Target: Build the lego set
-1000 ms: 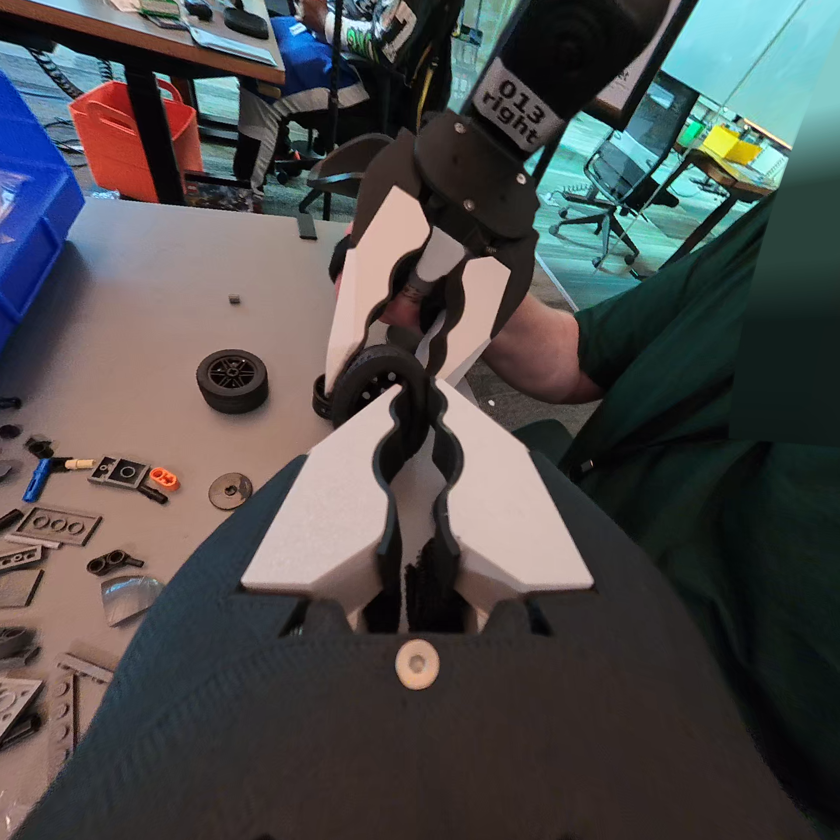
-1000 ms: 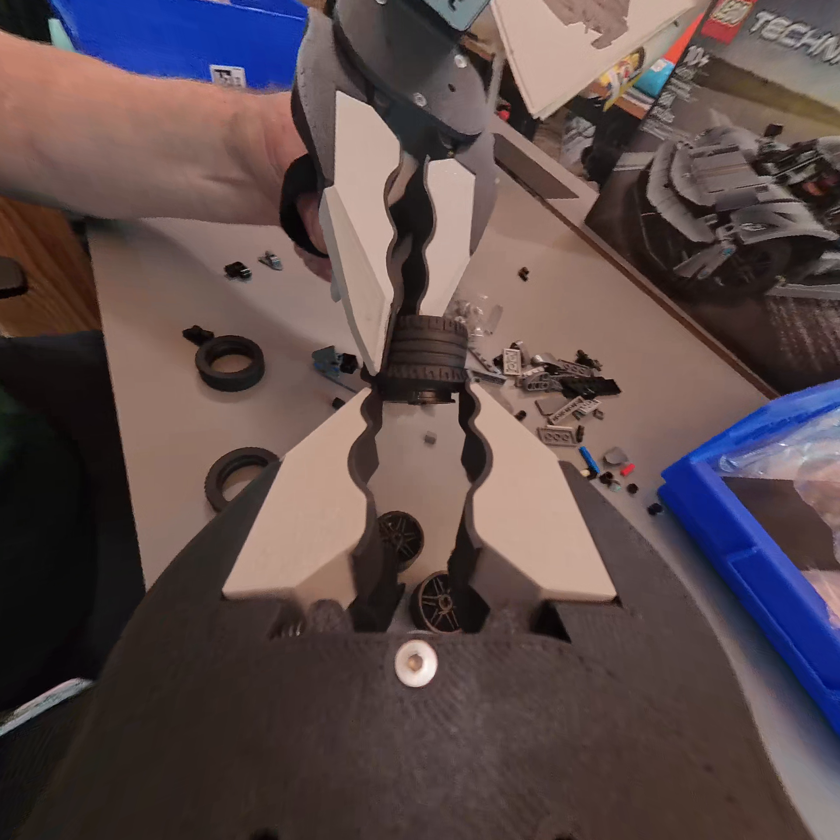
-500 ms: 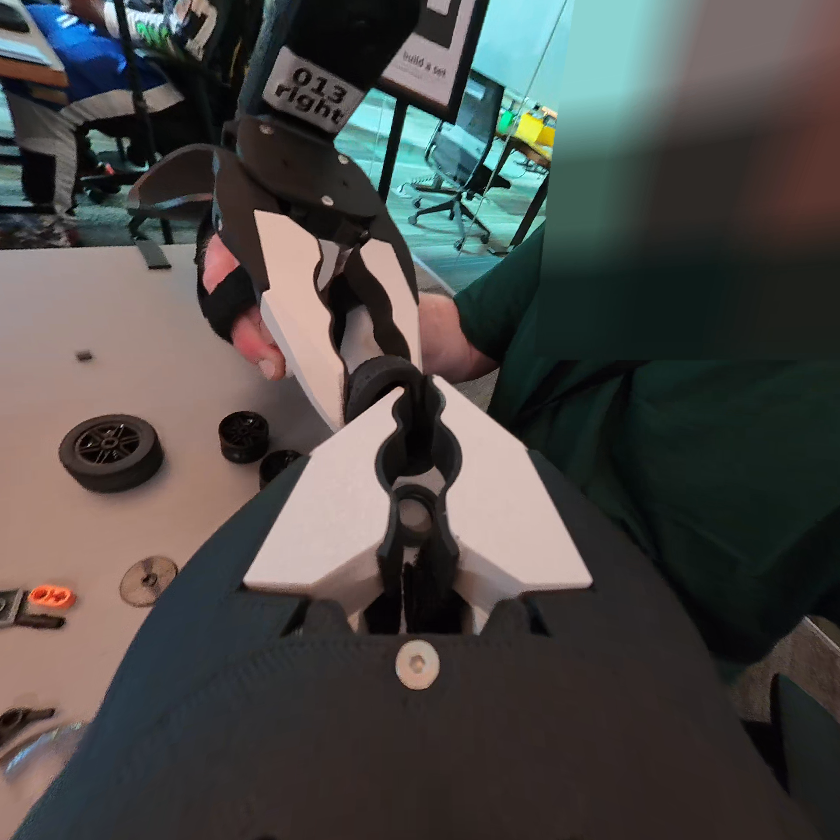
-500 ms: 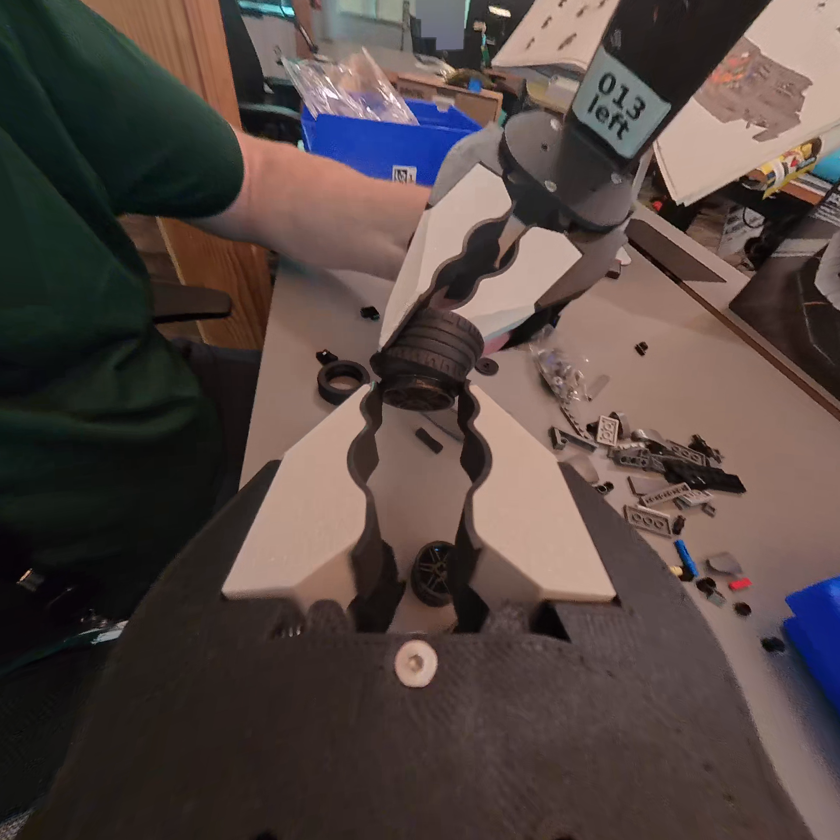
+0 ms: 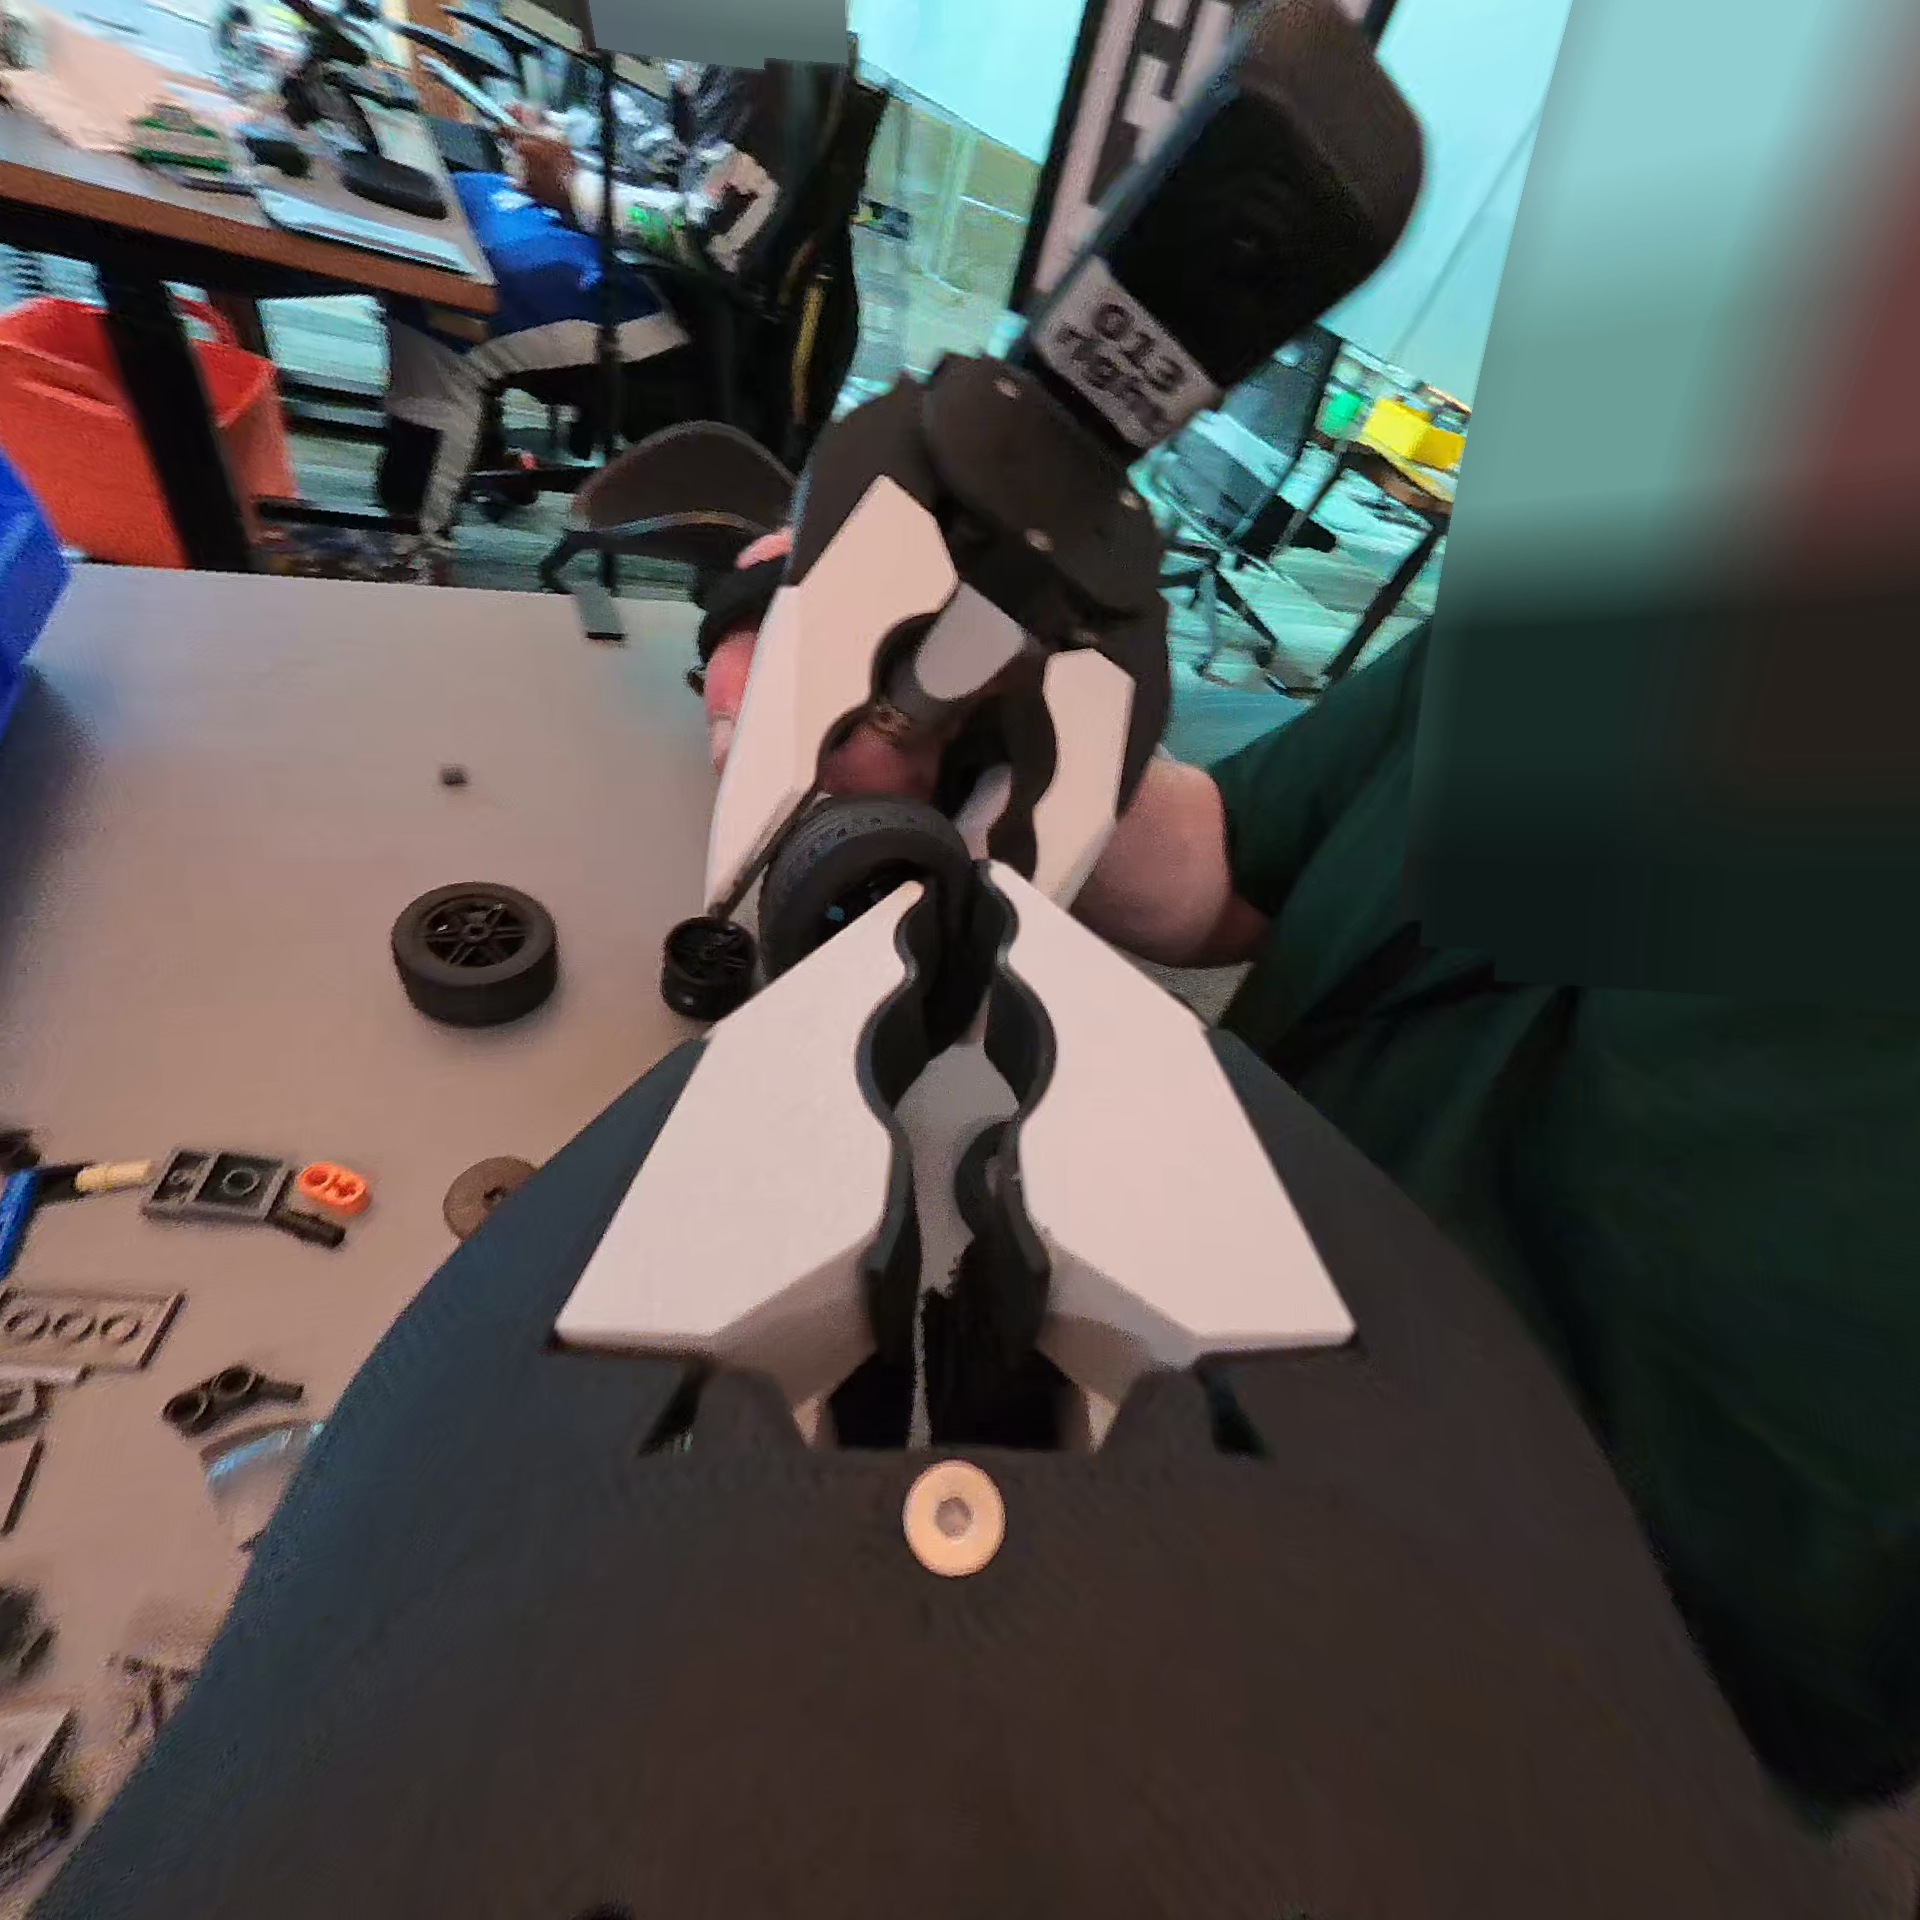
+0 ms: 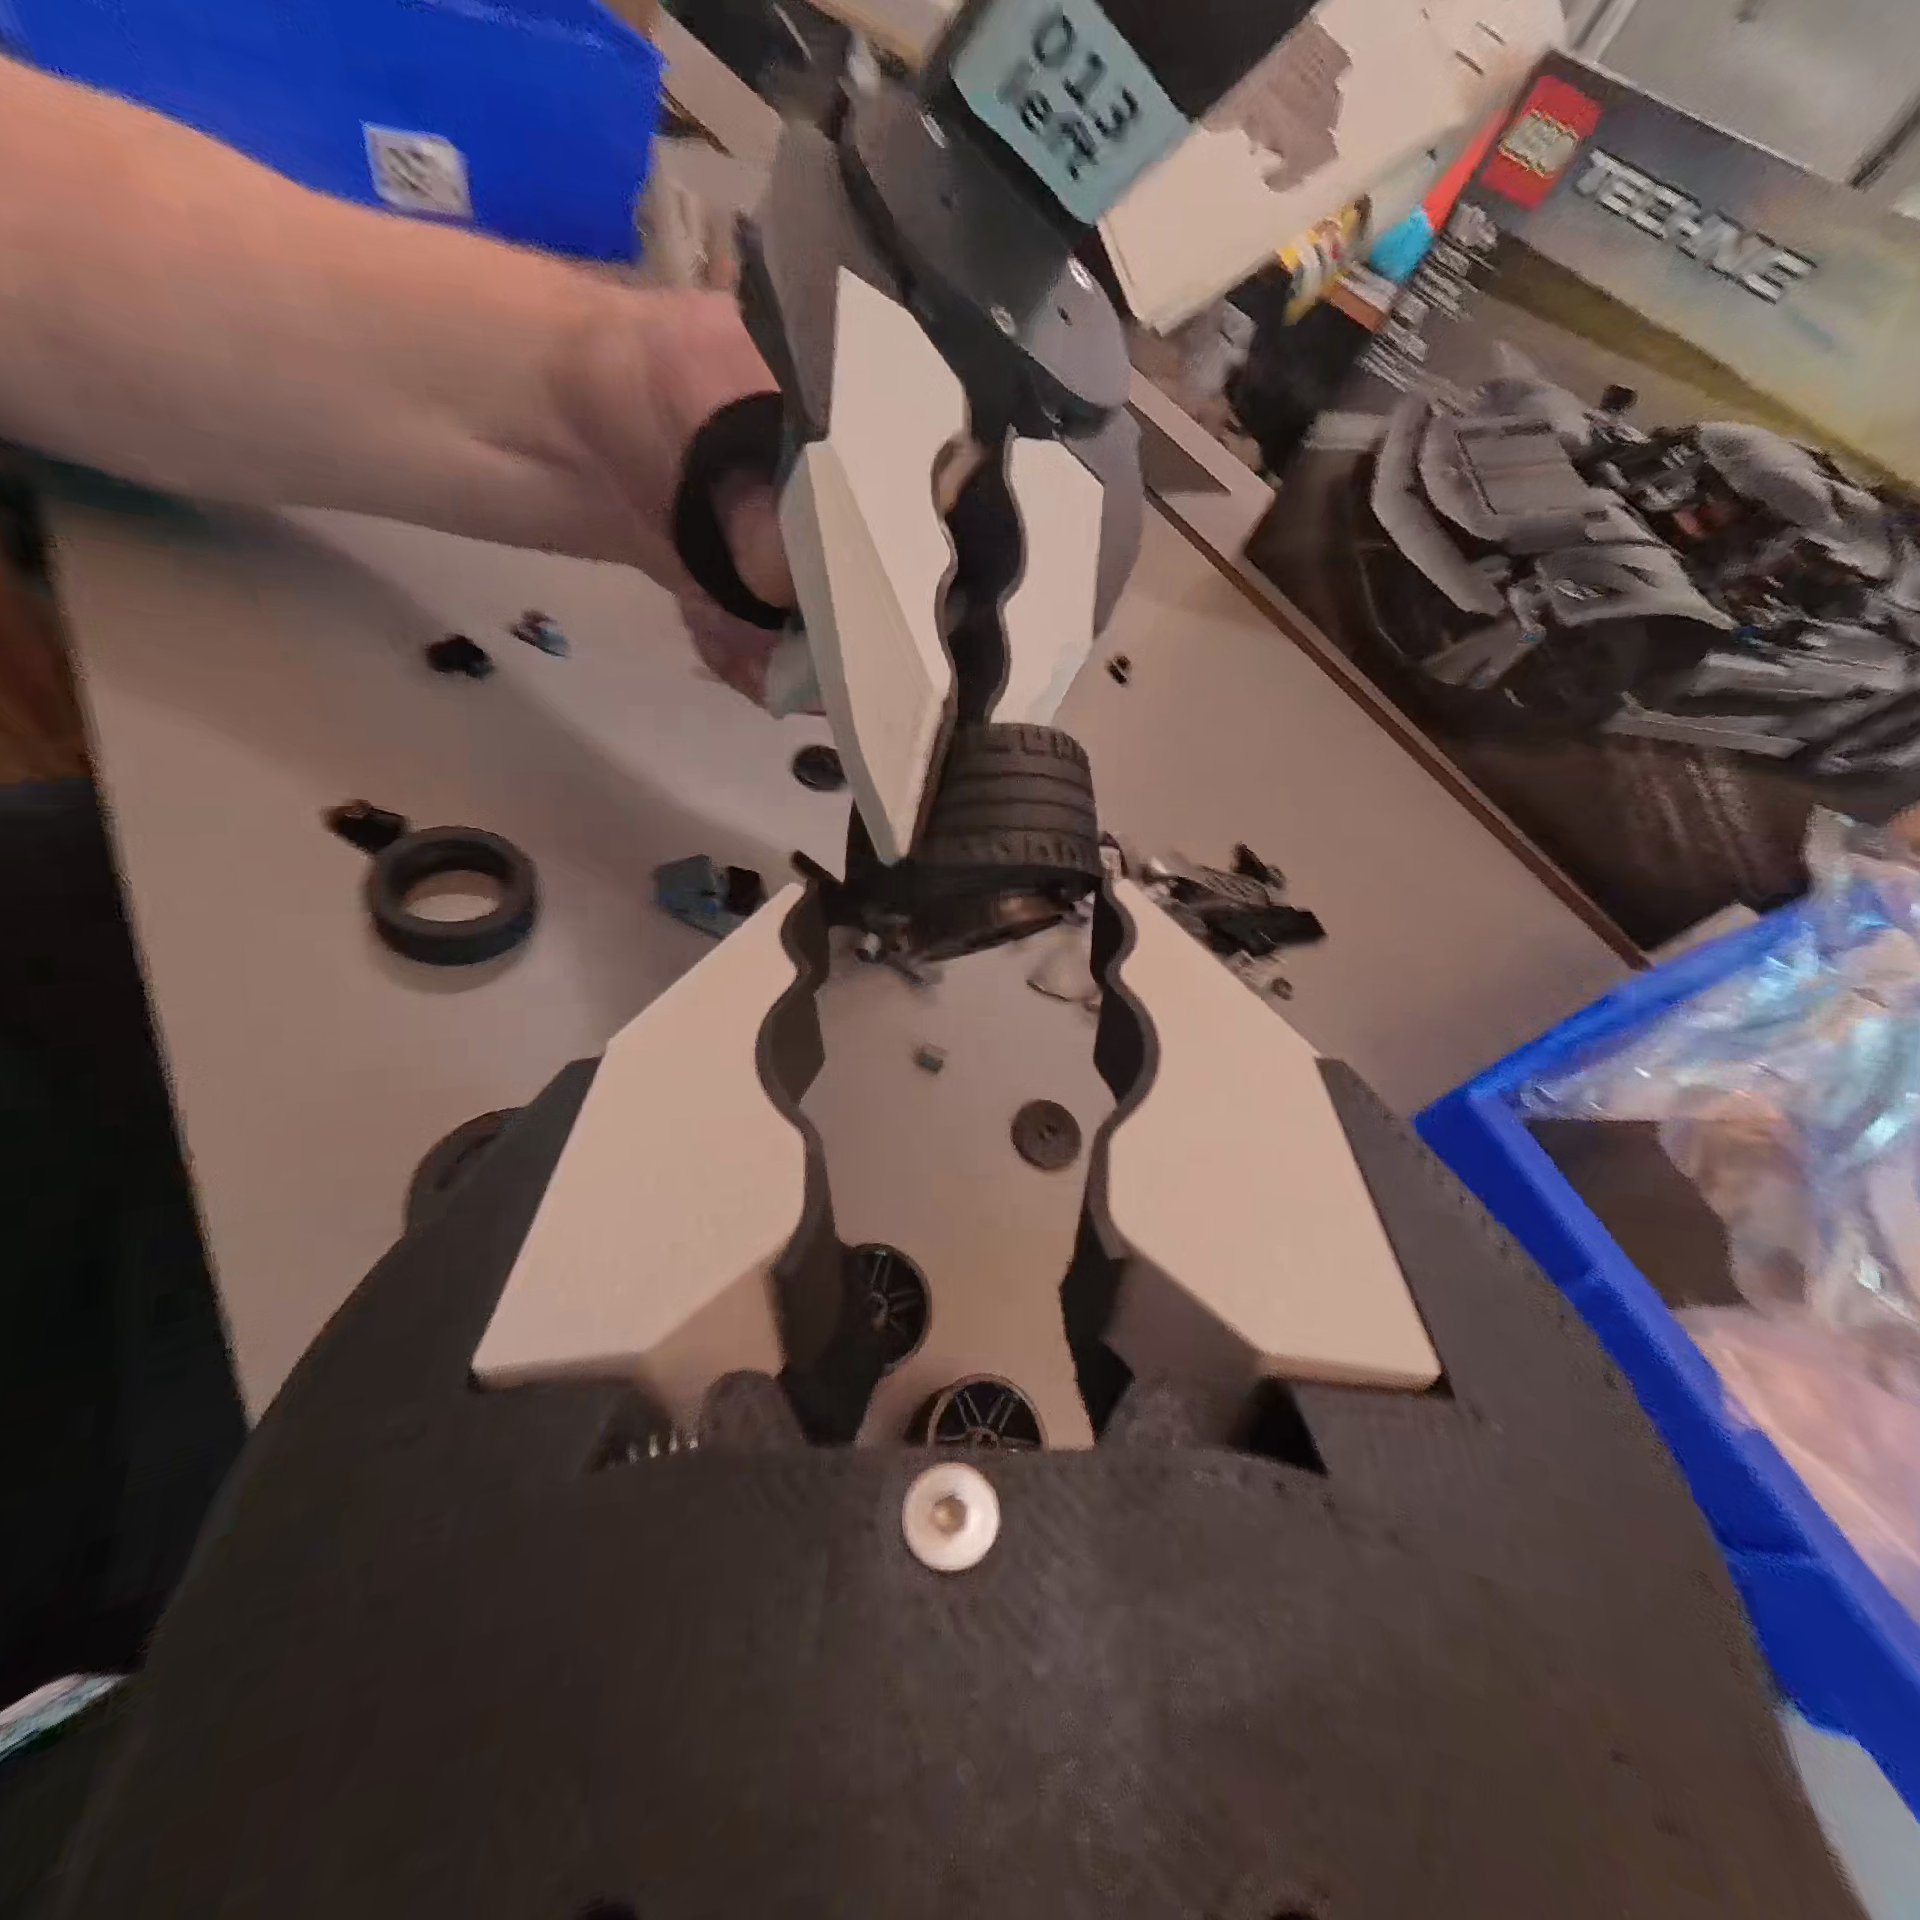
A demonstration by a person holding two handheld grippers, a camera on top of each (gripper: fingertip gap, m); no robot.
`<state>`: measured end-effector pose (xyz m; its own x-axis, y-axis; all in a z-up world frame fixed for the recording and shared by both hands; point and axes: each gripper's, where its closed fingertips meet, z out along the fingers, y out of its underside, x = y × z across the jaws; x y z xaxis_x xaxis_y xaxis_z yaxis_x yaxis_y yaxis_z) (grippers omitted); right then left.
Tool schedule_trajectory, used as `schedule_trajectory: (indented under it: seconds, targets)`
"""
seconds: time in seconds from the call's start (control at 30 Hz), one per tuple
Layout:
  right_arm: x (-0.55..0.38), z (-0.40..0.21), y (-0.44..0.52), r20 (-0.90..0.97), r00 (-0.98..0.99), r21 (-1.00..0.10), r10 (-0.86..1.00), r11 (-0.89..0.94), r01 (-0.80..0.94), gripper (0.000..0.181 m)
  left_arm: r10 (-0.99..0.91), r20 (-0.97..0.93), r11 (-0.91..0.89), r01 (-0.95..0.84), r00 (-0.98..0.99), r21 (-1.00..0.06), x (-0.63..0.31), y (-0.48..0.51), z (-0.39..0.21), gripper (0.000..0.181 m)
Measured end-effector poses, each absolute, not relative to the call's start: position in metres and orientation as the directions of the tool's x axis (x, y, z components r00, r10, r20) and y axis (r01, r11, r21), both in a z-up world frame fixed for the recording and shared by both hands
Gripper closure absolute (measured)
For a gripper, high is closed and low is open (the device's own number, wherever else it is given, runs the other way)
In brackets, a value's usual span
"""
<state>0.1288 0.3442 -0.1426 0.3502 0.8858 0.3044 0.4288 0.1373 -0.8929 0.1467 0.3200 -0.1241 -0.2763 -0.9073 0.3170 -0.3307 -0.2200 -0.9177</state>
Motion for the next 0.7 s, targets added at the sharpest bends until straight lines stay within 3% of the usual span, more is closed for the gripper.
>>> schedule_trajectory:
  seconds: [0.13,0.37,0.7]
  targets:
    - [0.125,-0.148,0.356,0.387,0.432,-0.842,0.814,0.121,0.526,0.137,-0.946,0.277,-0.21,-0.335,-0.166,-0.919,0.147,0.327,-0.129,0.179]
    - [0.115,-0.153,0.334,0.419,0.206,-0.781,0.884,0.235,0.579,0.14,-0.944,0.236,-0.108,-0.456,-0.233,-0.884,0.133,0.308,-0.135,0.179]
    - [0.112,-0.172,0.337,0.435,0.151,-0.717,0.888,0.24,0.654,0.147,-0.95,0.23,-0.088,-0.525,-0.212,-0.846,0.129,0.311,-0.152,0.181]
